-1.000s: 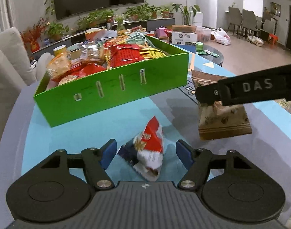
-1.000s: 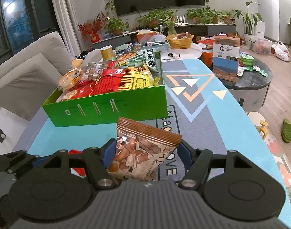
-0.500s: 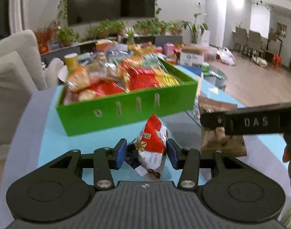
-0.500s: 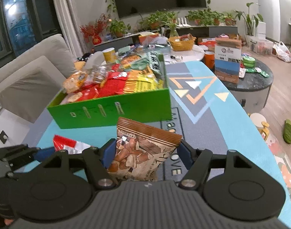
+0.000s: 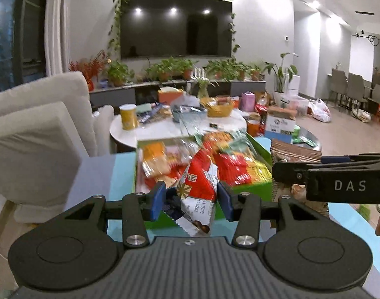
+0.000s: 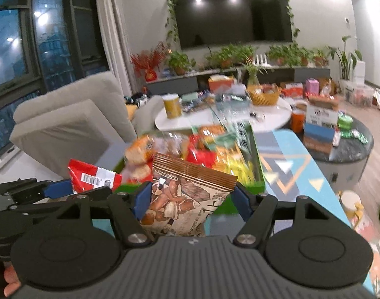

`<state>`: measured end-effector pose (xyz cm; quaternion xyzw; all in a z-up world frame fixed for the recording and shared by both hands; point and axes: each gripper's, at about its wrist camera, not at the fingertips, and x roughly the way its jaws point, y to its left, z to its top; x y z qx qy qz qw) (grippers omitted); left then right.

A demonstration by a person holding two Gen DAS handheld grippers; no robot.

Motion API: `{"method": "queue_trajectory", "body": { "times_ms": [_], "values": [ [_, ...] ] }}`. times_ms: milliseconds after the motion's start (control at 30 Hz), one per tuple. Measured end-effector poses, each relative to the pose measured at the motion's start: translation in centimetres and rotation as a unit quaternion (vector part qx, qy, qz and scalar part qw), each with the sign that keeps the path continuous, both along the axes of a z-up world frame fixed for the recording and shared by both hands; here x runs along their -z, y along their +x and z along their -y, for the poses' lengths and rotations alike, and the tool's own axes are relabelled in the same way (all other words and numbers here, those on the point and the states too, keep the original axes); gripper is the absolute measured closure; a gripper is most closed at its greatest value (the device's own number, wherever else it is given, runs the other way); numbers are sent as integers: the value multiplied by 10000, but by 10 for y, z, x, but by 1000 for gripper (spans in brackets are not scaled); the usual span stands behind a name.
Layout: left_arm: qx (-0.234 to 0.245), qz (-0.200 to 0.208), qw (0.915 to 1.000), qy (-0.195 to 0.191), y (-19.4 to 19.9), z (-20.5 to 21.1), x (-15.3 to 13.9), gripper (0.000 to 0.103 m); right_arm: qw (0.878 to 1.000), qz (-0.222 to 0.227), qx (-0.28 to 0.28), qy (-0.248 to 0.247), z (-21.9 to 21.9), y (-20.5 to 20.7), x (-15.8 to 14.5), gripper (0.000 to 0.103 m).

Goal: Organize snacks
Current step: 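Lower both bags into the box and open both tools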

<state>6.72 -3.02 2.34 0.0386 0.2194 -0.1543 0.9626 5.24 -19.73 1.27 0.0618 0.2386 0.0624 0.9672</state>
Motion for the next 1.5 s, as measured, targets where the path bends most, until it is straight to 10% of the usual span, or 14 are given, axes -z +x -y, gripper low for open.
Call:
{"method": "queue_trajectory", "body": {
  "times_ms": [1100,1500],
  "values": [
    [-85,-583,9982,-58,128,4,41,60,9997,67,-201,-93,-13,115,28,52],
    [-159,-490,9986,-98,123,-1,41,43,9996,239,-153,-54,-12,105,26,52]
  ]
}}
